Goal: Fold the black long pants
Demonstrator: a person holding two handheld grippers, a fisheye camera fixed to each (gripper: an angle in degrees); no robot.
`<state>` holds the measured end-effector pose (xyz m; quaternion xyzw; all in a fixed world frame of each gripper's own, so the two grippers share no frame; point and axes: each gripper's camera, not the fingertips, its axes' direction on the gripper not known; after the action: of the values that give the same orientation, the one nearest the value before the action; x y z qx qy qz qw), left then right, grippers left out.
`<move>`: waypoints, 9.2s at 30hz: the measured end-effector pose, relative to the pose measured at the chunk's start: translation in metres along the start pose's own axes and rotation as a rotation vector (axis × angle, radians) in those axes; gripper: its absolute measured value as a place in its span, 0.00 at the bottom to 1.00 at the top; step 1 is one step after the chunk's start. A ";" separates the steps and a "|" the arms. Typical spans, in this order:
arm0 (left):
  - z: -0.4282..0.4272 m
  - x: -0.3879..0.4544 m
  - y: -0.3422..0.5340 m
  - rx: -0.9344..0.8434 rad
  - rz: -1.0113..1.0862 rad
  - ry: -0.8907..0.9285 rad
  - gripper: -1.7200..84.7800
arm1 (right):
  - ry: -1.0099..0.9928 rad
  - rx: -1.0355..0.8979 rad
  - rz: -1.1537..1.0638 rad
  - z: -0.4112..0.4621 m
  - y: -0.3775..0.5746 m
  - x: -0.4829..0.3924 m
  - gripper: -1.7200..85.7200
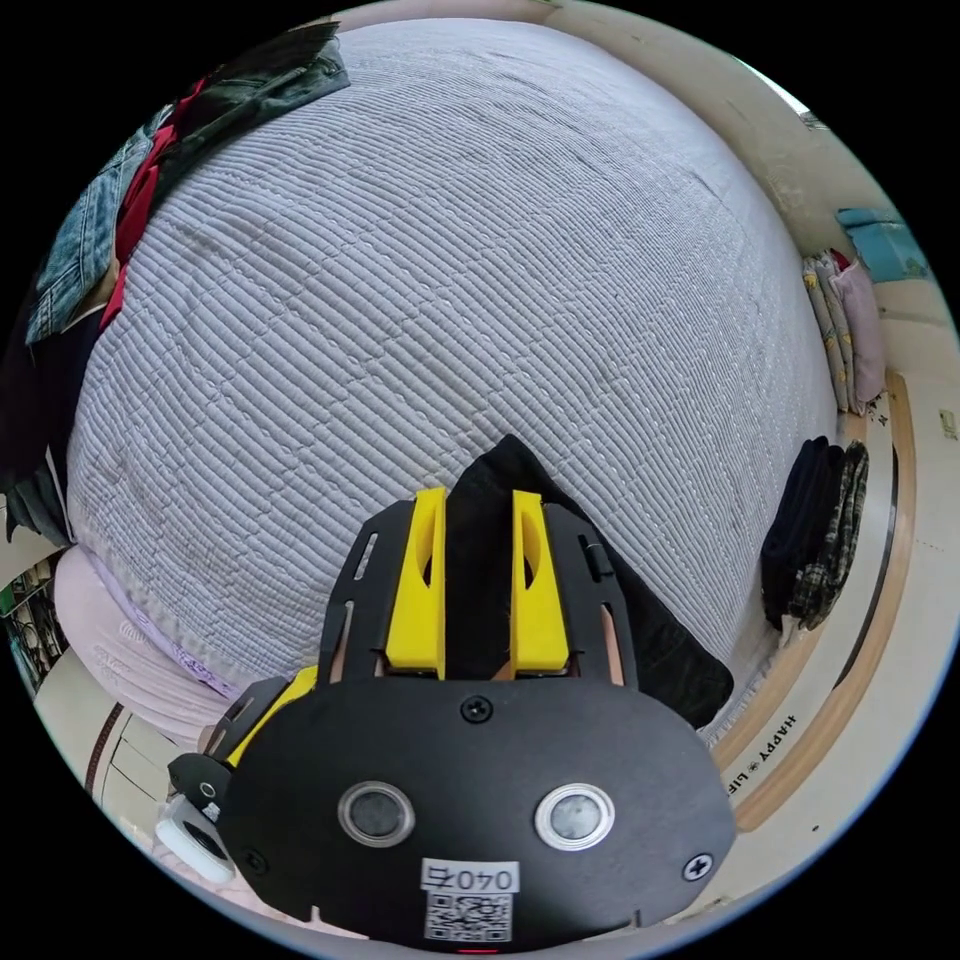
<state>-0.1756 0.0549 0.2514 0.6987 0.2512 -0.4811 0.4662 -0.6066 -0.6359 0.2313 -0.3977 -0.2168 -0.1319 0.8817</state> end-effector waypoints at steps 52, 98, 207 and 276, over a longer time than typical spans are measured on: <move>-0.340 0.000 -0.029 0.418 0.311 0.203 0.01 | -0.942 0.473 -0.212 -0.253 0.387 0.351 0.01; -0.234 0.398 -0.146 0.058 0.601 -0.477 0.01 | -0.254 0.294 0.276 -0.028 0.747 0.458 0.01; -0.017 0.044 -0.181 0.074 -0.044 0.150 0.05 | -0.539 0.760 0.295 0.018 0.759 0.537 0.18; 0.000 -0.020 -0.280 -0.127 0.060 0.487 0.00 | -1.095 0.563 0.272 -0.053 0.779 0.686 0.13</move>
<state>-0.4074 0.1795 0.1547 0.7704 0.3650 -0.2679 0.4489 0.3215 -0.2120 0.0325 -0.1843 -0.6106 0.2660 0.7228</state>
